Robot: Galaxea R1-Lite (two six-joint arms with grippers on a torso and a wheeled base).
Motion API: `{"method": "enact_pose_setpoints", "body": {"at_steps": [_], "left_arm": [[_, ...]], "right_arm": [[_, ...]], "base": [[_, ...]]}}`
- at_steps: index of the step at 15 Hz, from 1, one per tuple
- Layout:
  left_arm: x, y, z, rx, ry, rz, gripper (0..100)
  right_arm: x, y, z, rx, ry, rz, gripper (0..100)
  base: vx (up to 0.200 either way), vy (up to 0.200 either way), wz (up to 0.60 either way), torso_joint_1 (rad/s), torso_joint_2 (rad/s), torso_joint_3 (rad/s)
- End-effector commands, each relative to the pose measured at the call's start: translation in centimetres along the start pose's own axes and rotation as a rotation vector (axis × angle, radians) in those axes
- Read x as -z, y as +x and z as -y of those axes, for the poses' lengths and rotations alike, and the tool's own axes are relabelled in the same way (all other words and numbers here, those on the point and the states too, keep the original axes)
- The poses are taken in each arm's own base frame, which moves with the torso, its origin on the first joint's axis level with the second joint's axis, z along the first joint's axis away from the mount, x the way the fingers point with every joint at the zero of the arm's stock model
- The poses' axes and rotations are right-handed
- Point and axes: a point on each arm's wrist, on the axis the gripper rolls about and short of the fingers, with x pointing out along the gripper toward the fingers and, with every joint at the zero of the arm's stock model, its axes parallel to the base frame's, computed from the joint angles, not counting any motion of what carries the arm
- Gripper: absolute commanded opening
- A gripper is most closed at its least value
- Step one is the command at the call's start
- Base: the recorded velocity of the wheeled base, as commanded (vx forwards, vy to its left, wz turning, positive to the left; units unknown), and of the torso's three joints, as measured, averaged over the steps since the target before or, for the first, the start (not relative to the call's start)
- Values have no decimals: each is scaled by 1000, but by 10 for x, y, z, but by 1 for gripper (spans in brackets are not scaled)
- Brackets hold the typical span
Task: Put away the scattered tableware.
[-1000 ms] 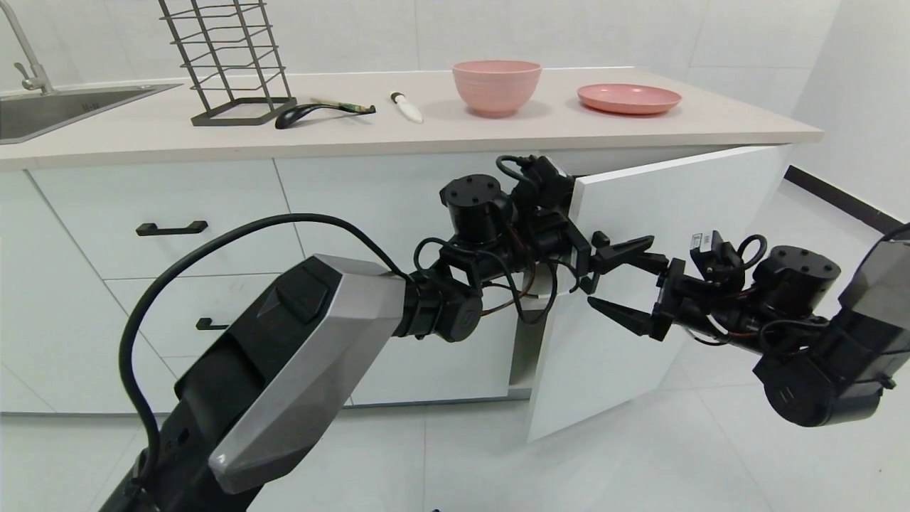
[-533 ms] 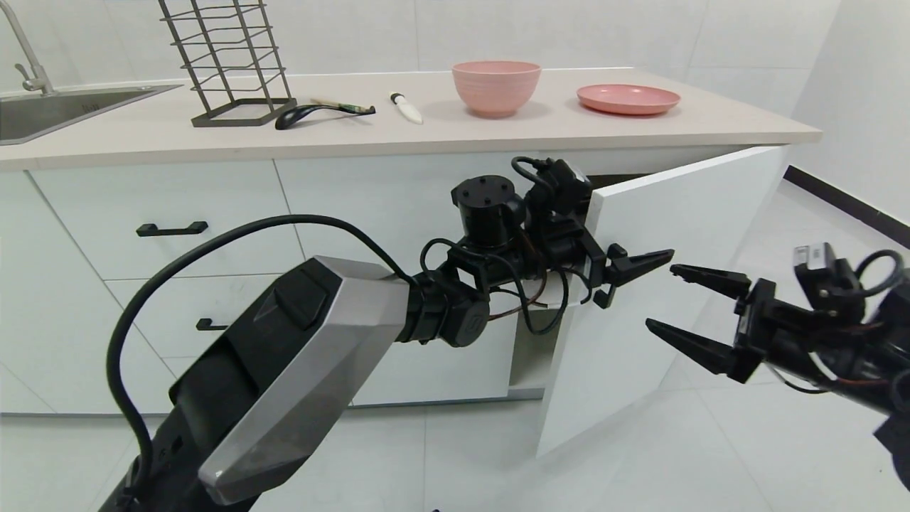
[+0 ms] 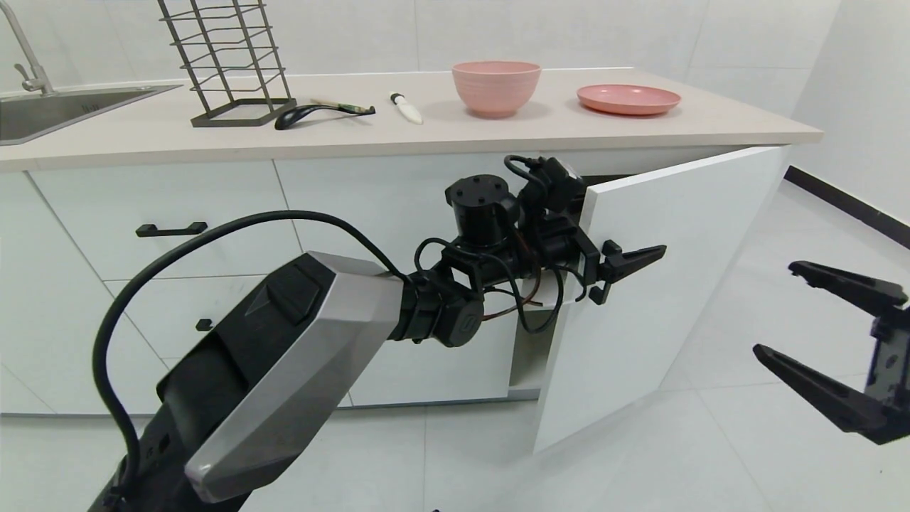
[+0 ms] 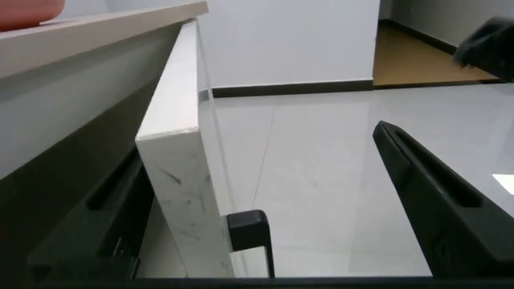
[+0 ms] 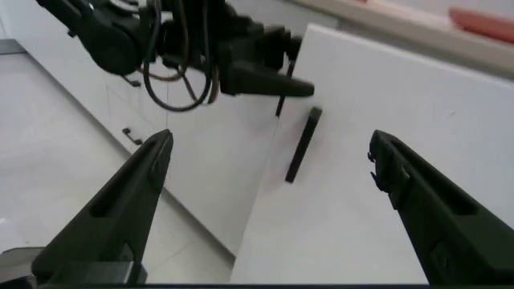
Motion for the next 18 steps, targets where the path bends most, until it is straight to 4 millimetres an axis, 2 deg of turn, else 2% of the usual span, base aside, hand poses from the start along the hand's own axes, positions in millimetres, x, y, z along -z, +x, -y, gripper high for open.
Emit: {"method": "enact_pose_setpoints", "body": {"at_steps": [1, 2, 6, 8, 13, 15, 17, 18], "left_arm": [[6, -1, 4, 2, -13, -18, 100], [8, -1, 6, 5, -14, -18, 100], [20, 6, 27, 26, -30, -26, 100], [33, 3, 37, 38, -54, -54, 100], [34, 16, 60, 70, -57, -44, 100], [37, 23, 71, 62, -60, -42, 100], [39, 27, 78, 44, -68, -45, 100], [39, 28, 81, 18, -71, -45, 100]], "right_arm": [[-28, -17, -16, 20, -119, 97, 100], [-39, -25, -23, 29, -171, 140, 100], [-51, -40, -37, 52, -237, 184, 100], [-53, -42, -40, 55, -256, 197, 100], [-56, -44, -41, 90, -262, 210, 100], [-65, -39, -32, 133, -270, 222, 100], [-79, -24, -10, 180, -285, 243, 100], [-96, -16, 6, 214, -303, 283, 100]], "base": [[0, 0, 0, 0, 0, 0], [0, 0, 0, 0, 0, 0], [0, 0, 0, 0, 0, 0], [0, 0, 0, 0, 0, 0], [0, 0, 0, 0, 0, 0], [0, 0, 0, 0, 0, 0], [0, 0, 0, 0, 0, 0], [0, 0, 0, 0, 0, 0]]}}
